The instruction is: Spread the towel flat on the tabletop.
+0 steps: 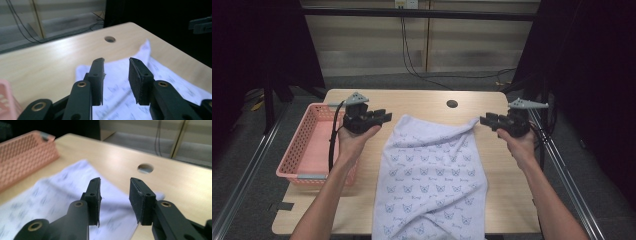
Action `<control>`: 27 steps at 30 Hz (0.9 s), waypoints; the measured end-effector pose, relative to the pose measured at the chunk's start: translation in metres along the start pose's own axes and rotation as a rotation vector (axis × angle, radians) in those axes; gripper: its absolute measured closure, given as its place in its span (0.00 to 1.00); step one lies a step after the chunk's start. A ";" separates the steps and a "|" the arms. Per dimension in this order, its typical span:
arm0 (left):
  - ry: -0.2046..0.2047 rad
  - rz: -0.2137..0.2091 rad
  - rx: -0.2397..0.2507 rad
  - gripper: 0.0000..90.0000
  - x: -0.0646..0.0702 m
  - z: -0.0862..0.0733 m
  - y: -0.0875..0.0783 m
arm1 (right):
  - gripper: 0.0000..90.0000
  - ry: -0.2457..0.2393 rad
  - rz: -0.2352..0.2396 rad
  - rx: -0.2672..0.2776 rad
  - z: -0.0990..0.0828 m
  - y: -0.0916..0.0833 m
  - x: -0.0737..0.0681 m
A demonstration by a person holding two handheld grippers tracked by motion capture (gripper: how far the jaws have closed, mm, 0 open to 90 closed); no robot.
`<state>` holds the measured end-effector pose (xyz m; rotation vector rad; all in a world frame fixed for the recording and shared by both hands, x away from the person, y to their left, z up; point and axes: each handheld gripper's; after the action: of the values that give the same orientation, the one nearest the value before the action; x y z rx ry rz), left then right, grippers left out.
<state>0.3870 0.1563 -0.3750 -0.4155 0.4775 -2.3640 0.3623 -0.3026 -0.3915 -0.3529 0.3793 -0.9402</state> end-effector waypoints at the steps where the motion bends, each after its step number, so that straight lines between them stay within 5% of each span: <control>1: 0.008 -0.013 0.000 0.73 0.005 -0.005 -0.002 | 0.68 -0.018 0.016 -0.014 -0.008 -0.005 -0.008; 6: 0.035 -0.082 -0.045 0.76 0.031 -0.030 -0.014 | 0.63 -0.080 0.117 -0.126 -0.049 -0.020 -0.043; 10: 0.026 -0.140 -0.070 0.77 0.047 -0.062 -0.025 | 0.62 -0.080 0.179 -0.204 -0.090 -0.029 -0.067; 18: -0.005 -0.187 -0.259 0.77 0.059 -0.128 -0.020 | 0.59 -0.074 0.206 -0.412 -0.147 -0.036 -0.082; 21: 0.038 -0.161 -0.312 0.74 0.060 -0.136 -0.013 | 0.59 -0.120 0.184 -0.410 -0.148 -0.032 -0.083; 24: 0.023 -0.130 -0.318 0.70 0.056 -0.143 -0.006 | 0.60 -0.171 0.152 -0.383 -0.147 -0.026 -0.080; 27: 0.045 -0.105 -0.347 0.67 0.057 -0.150 -0.002 | 0.74 -0.233 0.121 -0.395 -0.149 -0.030 -0.084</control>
<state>0.2822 0.1527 -0.4970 -0.5558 0.9131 -2.3975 0.2276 -0.2684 -0.4950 -0.7843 0.3663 -0.6929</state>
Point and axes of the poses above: each handheld gripper's, and its own axes: y roughly forward along the jaws, z roughly out of its top, x roughly to its right, and after that the axes turned 1 degree about y, right-handed
